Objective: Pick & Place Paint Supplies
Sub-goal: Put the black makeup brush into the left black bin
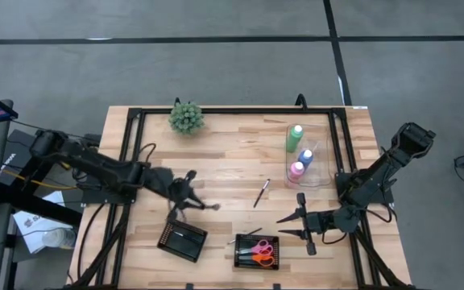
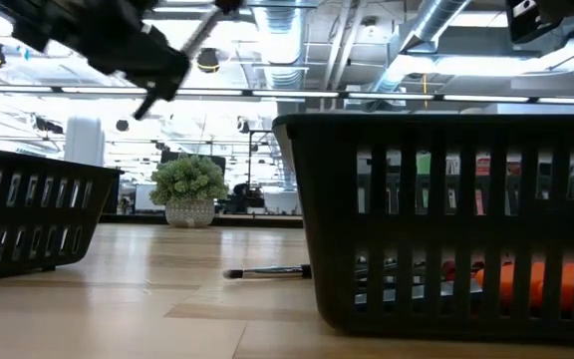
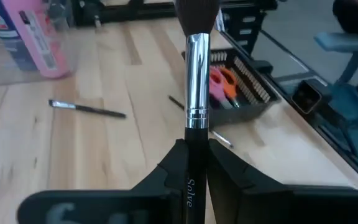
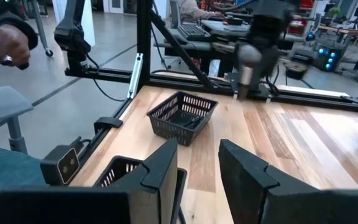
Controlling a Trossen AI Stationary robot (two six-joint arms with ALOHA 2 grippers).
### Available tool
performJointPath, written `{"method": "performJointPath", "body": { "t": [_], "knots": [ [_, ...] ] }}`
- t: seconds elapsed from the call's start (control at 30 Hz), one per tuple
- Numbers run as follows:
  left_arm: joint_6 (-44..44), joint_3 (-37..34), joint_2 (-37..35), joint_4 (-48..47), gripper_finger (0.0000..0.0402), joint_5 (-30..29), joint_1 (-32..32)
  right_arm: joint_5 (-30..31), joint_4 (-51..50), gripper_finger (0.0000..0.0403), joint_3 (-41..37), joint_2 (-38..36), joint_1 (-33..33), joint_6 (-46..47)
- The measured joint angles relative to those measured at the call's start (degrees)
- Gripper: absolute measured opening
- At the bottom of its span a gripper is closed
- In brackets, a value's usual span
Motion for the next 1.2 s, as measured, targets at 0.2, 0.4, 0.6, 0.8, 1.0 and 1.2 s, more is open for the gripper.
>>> {"method": "performJointPath", "body": {
  "t": [0.2,0.4,0.6,0.8,1.0,1.2],
  "knots": [
    [-5.2,-0.9,-1.7,-3.6,0.0027,-4.2,-11.2,0.0,0.4,0.0109,0.0,0.0,0.0,0.0],
    [-11.6,-0.9,-0.1,-6.5,0.0027,-10.1,-20.2,-1.0,0.4,0.0109,0.0,0.0,0.0,0.3],
    [-16.5,-0.9,3.8,-9.2,0.0027,-13.6,-24.8,-1.2,0.2,0.0109,0.0,0.0,0.0,0.4],
    [-19.2,-0.9,10.1,-12.8,0.0027,-13.7,-25.1,-1.2,0.0,0.0109,0.0,0.0,-0.1,0.3],
    [-19.9,-0.9,13.3,-12.7,0.0031,-13.1,-24.6,-1.2,0.0,0.0109,0.0,0.0,-0.1,1.0],
    [-20.9,-0.9,13.2,-12.6,0.0116,-12.5,-24.5,-2.0,0.0,0.0109,0.0,0.0,-0.1,2.0]
  ]
}}
